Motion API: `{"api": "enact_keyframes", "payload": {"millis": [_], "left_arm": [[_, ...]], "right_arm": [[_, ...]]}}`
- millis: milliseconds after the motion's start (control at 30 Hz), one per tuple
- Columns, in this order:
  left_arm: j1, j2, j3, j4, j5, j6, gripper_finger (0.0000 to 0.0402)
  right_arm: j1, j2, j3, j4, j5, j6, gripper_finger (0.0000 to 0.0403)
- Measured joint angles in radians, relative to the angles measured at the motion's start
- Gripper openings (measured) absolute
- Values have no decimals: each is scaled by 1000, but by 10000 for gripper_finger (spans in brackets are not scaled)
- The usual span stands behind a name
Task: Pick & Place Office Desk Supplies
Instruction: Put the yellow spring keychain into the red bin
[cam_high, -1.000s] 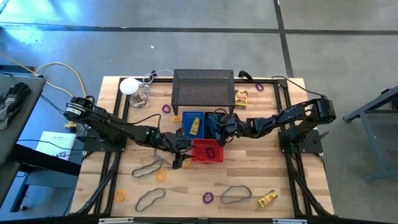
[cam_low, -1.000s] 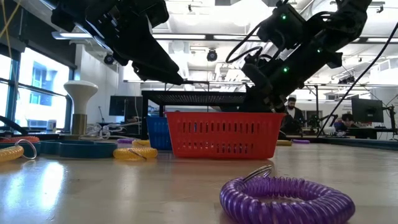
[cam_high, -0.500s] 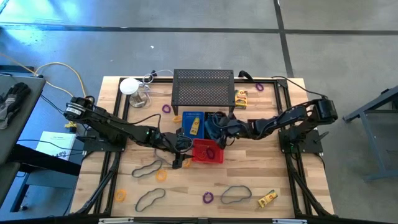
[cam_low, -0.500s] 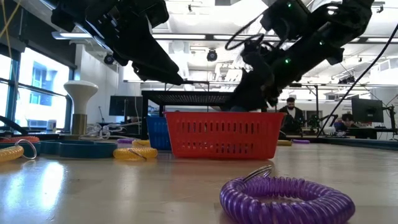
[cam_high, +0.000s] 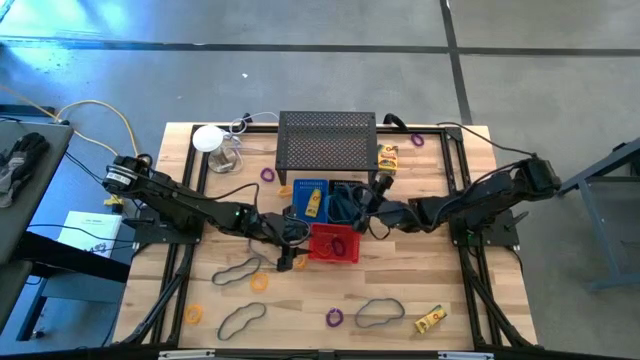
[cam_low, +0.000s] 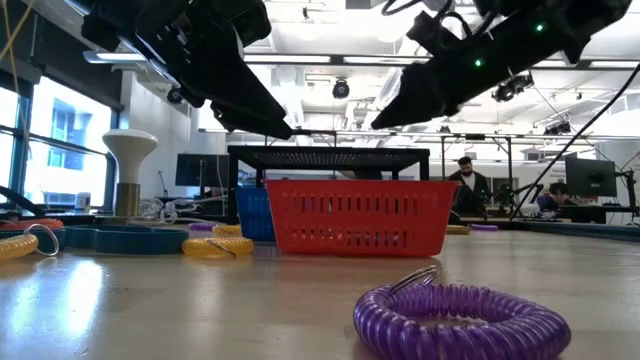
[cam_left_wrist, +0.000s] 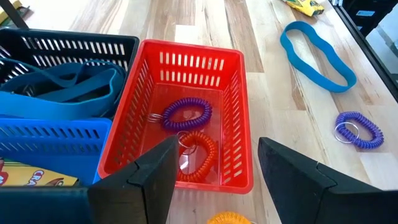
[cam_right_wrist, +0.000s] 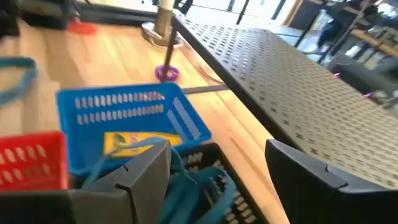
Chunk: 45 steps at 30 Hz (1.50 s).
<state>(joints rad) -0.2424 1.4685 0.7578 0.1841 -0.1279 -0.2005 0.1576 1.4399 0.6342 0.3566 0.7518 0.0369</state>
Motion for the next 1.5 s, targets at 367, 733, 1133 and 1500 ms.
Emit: {"api": "enact_keyframes", "payload": {"millis": [367,733,1133,1500], "left_arm": [[-2,-37,0,-168,103,-86,215],[21,-124,-1,-648,176,-19,215],[22,-48,-8,-692,73,-25,215],[23,-45,-8,-708,43,-23,215]], "right_arm": [[120,-3,0,2,90,-42,250],[216,-3,0,26,84,-41,250],[229,-3,0,37,76,-38,250],[229,-2,0,37,0,-30,250]]}}
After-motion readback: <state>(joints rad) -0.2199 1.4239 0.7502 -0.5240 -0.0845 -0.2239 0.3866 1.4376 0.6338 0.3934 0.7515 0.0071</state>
